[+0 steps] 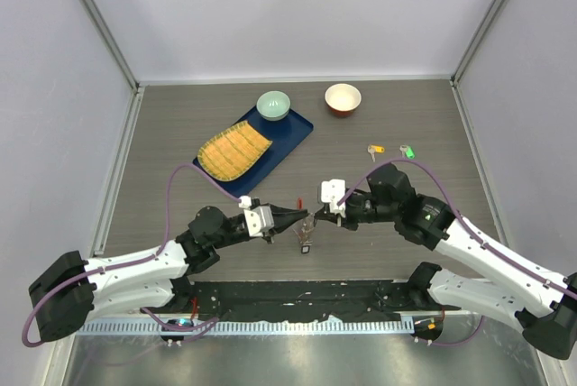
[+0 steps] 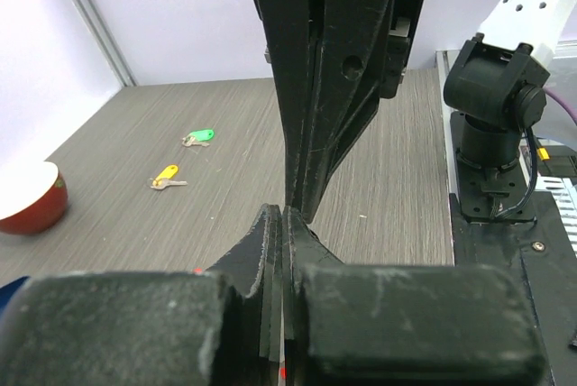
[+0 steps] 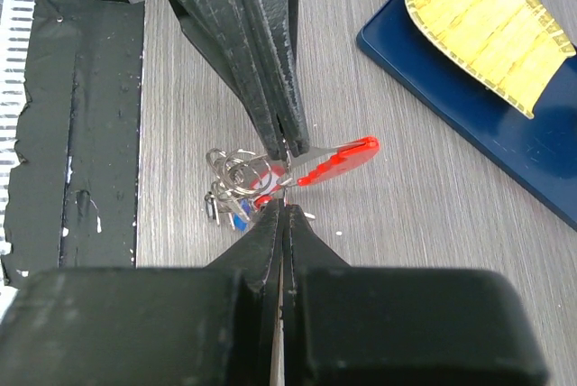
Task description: Put the keys on the keyring
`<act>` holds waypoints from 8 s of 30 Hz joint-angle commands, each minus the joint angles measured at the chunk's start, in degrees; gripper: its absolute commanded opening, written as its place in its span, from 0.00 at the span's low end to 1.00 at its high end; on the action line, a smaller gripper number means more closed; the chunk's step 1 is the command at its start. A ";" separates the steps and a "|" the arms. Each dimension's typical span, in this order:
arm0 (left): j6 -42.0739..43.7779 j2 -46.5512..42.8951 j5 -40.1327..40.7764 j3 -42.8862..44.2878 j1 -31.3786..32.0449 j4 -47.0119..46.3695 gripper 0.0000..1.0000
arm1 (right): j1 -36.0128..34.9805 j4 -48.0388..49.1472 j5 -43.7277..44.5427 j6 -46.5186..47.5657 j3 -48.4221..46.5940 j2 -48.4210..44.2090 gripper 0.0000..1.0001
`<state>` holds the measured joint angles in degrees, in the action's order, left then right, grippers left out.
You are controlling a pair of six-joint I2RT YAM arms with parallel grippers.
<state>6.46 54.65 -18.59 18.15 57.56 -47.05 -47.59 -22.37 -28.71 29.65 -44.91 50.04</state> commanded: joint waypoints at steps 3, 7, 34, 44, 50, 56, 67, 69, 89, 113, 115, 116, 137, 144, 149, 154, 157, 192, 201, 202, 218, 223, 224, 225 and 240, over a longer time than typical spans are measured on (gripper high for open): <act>0.13 0.01 -1.71 0.74 -0.43 -5.42 0.00 | 0.48 1.28 -3.02 0.15 -3.17 0.76 0.01; 0.05 0.19 -1.98 0.75 -0.43 -5.60 0.00 | 0.75 1.36 -4.25 -0.12 -3.35 0.50 0.01; -0.31 0.10 -1.71 1.01 -0.61 -5.34 0.00 | 1.63 1.63 -3.72 -0.82 -2.12 0.23 0.01; -0.57 0.01 -1.89 1.10 -0.61 -5.51 0.00 | 1.63 1.63 -3.90 -0.73 -2.03 0.41 0.01; -0.66 0.01 -1.36 1.10 -0.61 -5.42 0.00 | 1.63 1.63 -3.90 -0.91 -1.94 0.58 0.01; -0.66 -0.07 -1.36 1.18 -0.61 -5.34 0.00 | 1.63 1.63 -3.99 -1.00 -2.03 0.76 0.01; -0.57 -0.25 -0.22 1.10 -0.61 -5.42 0.00 | 1.63 1.19 -3.63 -1.17 -2.03 1.46 0.01; -0.57 0.01 -0.31 1.27 -0.61 -5.42 0.00 | 1.63 1.19 -3.55 -1.26 -2.03 1.46 0.01; -1.27 2.30 -1.89 2.06 -0.69 -6.04 0.00 | 1.63 2.77 -5.04 -1.70 -1.85 0.23 0.01; -0.74 0.45 -0.04 1.62 -0.70 -4.98 0.00 | 1.63 1.37 -0.65 -2.31 -1.85 1.99 0.01; -0.83 0.72 -0.31 1.80 -0.70 -4.98 0.00 | 1.63 1.45 -0.82 -2.40 -1.85 1.81 0.01; -0.92 0.80 -0.39 1.80 -0.70 -5.16 0.00 | 1.63 1.54 -1.08 -2.40 -1.85 1.81 0.01; -0.75 2.21 0.22 2.24 -0.70 -5.78 0.00 | 1.63 1.81 -4.07 -1.88 -1.76 0.58 0.01; -0.57 1.69 0.83 1.98 -0.70 -5.69 0.00 | 1.63 1.80 -4.16 -1.88 -1.68 0.85 0.01; 0.13 0.90 1.27 1.97 -0.70 -4.99 0.00 | 1.63 1.80 -3.64 -2.05 -1.50 1.02 0.01; 0.31 0.63 1.10 1.97 -0.70 -4.55 0.00 | 1.63 1.72 -3.20 -2.23 -1.50 1.20 0.01; 0.31 0.54 0.92 1.97 -0.70 -4.54 0.00 | 1.63 1.72 -3.28 -2.14 -1.50 1.20 0.01; -0.83 2.47 -1.27 2.41 -0.70 -5.16 0.00 | 1.63 1.98 -5.04 -2.14 -1.76 0.50 0.01; -0.92 3.27 -2.77 2.77 -0.70 -5.34 0.00 | 1.63 1.98 -6.80 -1.17 -1.85 0.32 0.01; -0.92 3.27 -3.03 2.85 -0.70 -4.90 0.00 | 1.63 1.98 -6.97 -1.00 -1.85 0.15 0.01; -1.89 3.97 -5.40 4.08 -1.05 -2.35 0.00 | 1.63 2.07 -8.73 -0.82 -2.20 -0.56 0.01; -1.71 4.50 -5.75 4.61 -1.05 -1.12 0.00 | 1.71 2.33 -8.47 -1.17 -2.29 -0.73 0.01; -1.80 4.50 -5.67 4.61 -1.05 -0.86 0.00 | 1.71 2.33 -8.47 -1.26 -2.29 -0.65 0.01; -1.63 4.58 -5.67 4.70 -1.05 -0.42 0.00 | 1.80 2.33 -8.47 -1.26 -2.21 -0.73 0.01; 2.94 2.30 -3.39 6.72 -1.05 11.17 0.00 | 3.03 2.33 -7.59 -2.14 -2.38 -1.70 0.01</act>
<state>6.72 58.33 -23.73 22.31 56.82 -41.19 -44.86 -24.49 -34.20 28.45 -45.54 50.59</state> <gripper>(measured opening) 0.009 0.030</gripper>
